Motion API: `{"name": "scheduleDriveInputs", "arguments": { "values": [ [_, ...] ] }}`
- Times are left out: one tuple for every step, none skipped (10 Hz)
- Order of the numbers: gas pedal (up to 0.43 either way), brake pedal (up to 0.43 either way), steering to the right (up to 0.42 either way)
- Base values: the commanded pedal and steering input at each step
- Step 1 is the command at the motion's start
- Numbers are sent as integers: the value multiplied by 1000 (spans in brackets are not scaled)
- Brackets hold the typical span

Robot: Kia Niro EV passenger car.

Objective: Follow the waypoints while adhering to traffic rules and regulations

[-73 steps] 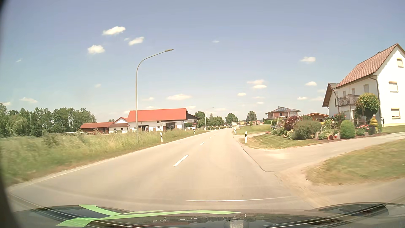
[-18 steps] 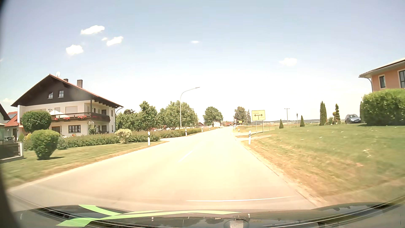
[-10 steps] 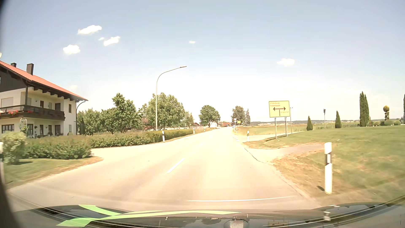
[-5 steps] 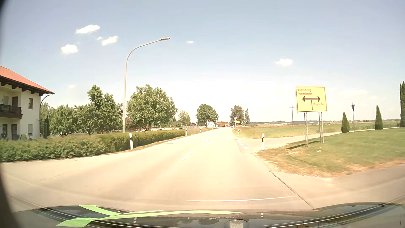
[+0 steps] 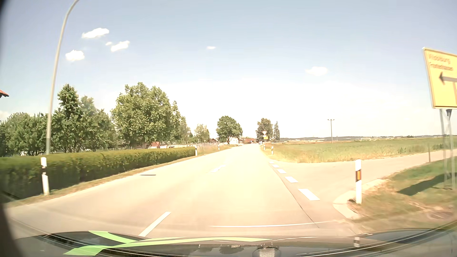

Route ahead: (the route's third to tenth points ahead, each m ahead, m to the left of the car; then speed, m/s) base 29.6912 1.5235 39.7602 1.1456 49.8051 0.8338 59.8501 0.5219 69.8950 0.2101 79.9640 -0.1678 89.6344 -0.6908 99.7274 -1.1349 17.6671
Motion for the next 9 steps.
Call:
{"name": "scheduleDriveInputs", "arguments": {
  "values": [
    [118,0,6],
    [110,0,5],
    [79,0,5],
    [47,0,4],
    [39,0,3],
    [39,0,3],
    [47,0,3],
    [47,0,3],
    [87,0,3]
  ]
}}
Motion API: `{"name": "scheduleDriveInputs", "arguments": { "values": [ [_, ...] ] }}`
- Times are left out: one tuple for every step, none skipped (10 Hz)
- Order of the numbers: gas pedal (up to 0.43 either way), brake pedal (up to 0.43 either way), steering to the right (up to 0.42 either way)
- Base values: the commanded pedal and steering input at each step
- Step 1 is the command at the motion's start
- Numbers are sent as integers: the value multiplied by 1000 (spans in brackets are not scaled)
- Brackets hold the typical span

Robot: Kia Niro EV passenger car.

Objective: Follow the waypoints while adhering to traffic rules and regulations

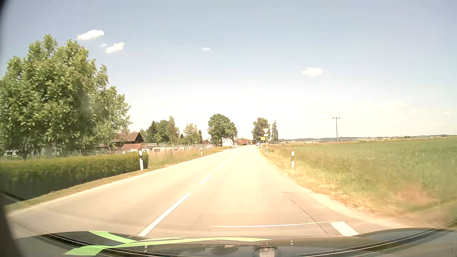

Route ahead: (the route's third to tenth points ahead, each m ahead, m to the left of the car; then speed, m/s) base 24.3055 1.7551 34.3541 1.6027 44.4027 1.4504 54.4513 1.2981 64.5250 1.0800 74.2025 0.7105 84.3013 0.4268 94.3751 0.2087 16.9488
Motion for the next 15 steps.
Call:
{"name": "scheduleDriveInputs", "arguments": {
  "values": [
    [98,0,3],
    [110,0,3],
    [110,0,3],
    [118,0,3],
    [118,0,2],
    [118,0,0],
    [130,0,0],
    [138,0,0],
    [157,0,0],
    [169,0,0],
    [177,0,0],
    [189,0,0],
    [189,0,0],
    [189,0,0],
    [169,0,0]
  ]
}}
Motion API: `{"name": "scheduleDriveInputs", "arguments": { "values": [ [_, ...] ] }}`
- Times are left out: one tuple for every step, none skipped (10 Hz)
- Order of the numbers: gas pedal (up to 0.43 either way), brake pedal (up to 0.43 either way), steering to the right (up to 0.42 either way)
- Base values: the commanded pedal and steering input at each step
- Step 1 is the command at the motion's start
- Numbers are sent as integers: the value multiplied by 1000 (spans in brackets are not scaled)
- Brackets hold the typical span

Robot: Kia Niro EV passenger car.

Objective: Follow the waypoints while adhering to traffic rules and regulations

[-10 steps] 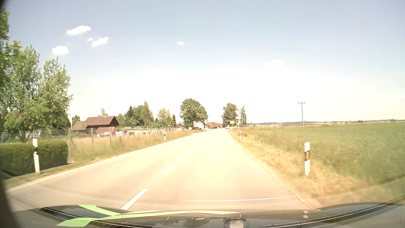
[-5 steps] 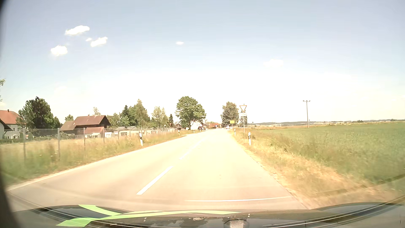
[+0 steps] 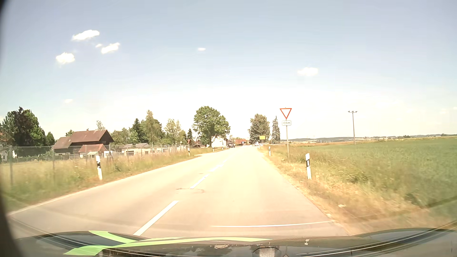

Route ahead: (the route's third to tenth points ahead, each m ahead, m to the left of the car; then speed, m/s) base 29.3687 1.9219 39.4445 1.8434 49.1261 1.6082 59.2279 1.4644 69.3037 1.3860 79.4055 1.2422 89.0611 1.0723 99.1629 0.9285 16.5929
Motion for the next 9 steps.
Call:
{"name": "scheduleDriveInputs", "arguments": {
  "values": [
    [118,0,1],
    [59,0,0],
    [8,0,1],
    [0,0,0],
    [0,0,0],
    [0,0,0],
    [0,0,0],
    [0,0,0],
    [0,0,0]
  ]
}}
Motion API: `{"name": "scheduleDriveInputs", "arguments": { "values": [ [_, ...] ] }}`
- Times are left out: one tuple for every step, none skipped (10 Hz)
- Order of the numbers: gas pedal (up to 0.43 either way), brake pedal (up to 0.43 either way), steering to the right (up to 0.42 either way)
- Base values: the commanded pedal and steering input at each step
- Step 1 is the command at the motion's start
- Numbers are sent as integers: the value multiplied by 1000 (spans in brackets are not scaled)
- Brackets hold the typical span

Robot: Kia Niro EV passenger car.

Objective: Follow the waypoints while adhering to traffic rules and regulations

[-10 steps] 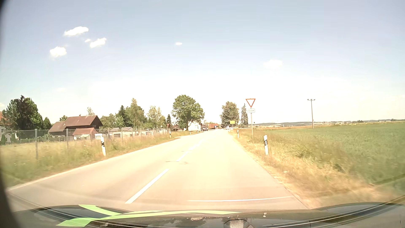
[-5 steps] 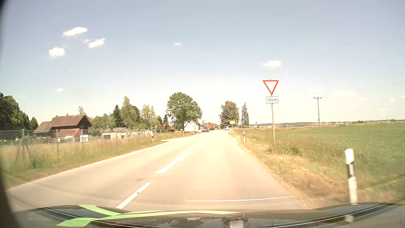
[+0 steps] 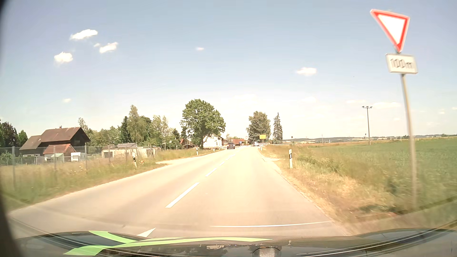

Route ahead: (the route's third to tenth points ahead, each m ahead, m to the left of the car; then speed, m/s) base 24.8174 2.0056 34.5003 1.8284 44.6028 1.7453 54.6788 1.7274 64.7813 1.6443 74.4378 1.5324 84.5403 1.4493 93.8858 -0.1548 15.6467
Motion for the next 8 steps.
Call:
{"name": "scheduleDriveInputs", "arguments": {
  "values": [
    [0,0,0],
    [0,0,0],
    [0,0,0],
    [0,0,0],
    [0,0,0],
    [0,0,0],
    [0,0,0],
    [0,0,0]
  ]
}}
